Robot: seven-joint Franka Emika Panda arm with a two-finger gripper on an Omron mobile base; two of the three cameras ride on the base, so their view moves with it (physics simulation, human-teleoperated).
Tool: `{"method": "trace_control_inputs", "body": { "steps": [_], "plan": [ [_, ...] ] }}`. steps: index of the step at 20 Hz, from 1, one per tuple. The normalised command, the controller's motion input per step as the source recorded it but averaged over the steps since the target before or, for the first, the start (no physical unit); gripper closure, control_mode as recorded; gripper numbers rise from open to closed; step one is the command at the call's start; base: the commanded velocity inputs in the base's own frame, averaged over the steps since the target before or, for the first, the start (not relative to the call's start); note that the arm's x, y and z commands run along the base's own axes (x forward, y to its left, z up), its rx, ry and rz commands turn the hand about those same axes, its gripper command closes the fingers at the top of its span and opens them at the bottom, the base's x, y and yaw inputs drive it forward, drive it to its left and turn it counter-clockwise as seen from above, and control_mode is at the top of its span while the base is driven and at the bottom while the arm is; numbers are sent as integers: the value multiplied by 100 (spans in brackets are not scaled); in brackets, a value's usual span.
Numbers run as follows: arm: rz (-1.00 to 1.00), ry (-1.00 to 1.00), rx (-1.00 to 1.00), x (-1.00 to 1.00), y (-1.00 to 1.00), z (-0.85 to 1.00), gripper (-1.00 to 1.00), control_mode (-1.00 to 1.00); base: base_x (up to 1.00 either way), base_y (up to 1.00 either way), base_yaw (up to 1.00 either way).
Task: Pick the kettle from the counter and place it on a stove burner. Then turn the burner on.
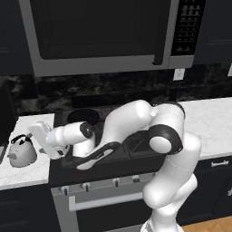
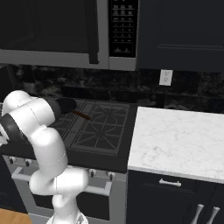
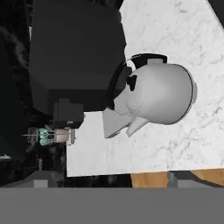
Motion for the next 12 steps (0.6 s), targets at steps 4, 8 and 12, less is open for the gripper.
{"method": "trace_control_inputs", "body": {
  "steps": [4, 8, 12],
  "plan": [
    [-14, 24, -17, 26, 36, 100, -100, -100, 0, 0, 0],
    [-12, 28, -19, 68, 38, 96, -100, -100, 0, 0, 0],
    [-6, 47, -24, 97, 36, 39, -100, -100, 0, 0, 0]
  ]
}}
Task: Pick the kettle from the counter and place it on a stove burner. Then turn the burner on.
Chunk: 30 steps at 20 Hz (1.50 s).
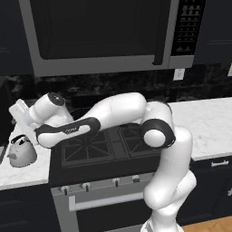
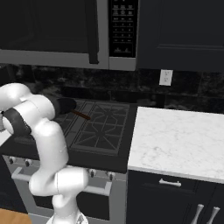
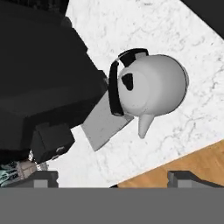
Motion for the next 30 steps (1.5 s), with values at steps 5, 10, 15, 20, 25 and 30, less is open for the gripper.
{"method": "trace_control_inputs", "body": {
  "steps": [5, 10, 15, 20, 25, 30],
  "plan": [
    [0, 15, -32, 30, 4, -35, -100, -100, 0, 0, 0],
    [3, 1, -35, 29, 0, -52, -100, -100, 0, 0, 0],
    [1, 6, -11, 27, 41, -37, -100, -100, 0, 0, 0],
    [0, 4, -4, 21, 41, -48, -100, -100, 0, 0, 0],
    [0, 3, -4, 18, 38, -50, -100, -100, 0, 0, 0],
    [0, 2, -10, 9, 22, -37, 100, -100, 0, 0, 0]
  ]
}}
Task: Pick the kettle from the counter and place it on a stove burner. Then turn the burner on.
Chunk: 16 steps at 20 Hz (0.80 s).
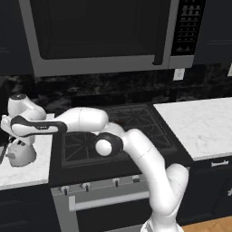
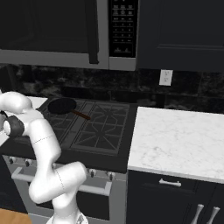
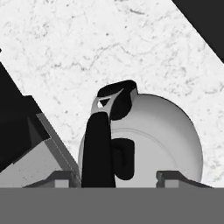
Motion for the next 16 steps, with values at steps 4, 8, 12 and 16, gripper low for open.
{"method": "trace_control_inputs", "body": {
  "steps": [4, 8, 12, 16],
  "plan": [
    [0, 0, -1, 0, 0, -6, 100, -100, 0, 0, 0],
    [0, 0, 0, -31, -18, 3, 100, -100, 0, 0, 0],
    [0, -17, 0, -97, -79, 3, 100, -100, 0, 0, 0],
    [0, -39, 0, -100, -100, 3, 100, -100, 0, 0, 0]
  ]
}}
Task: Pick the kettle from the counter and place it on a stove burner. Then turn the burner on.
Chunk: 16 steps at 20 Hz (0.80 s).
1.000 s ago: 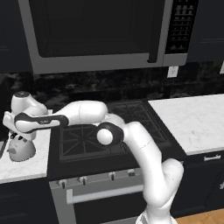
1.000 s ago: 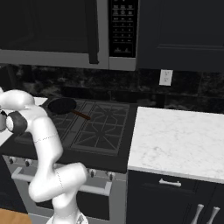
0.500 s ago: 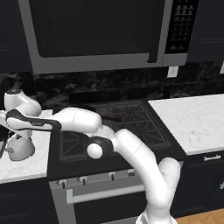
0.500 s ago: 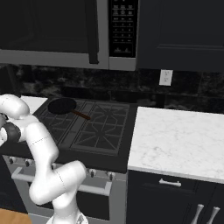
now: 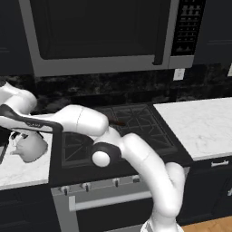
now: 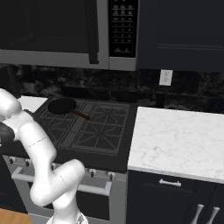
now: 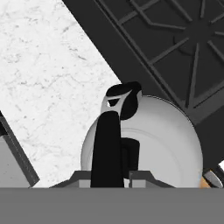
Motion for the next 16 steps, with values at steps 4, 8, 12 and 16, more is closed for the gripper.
{"method": "trace_control_inputs", "body": {
  "steps": [4, 8, 12, 16],
  "plan": [
    [0, -47, 0, -100, -100, 10, 100, -100, 0, 0, 0],
    [0, -48, 0, -100, -100, 29, 100, -100, 0, 0, 0],
    [0, -48, 0, -100, -100, 35, 100, -100, 0, 0, 0],
    [-5, -43, 5, -89, -100, 43, 100, -100, 0, 0, 0]
  ]
}}
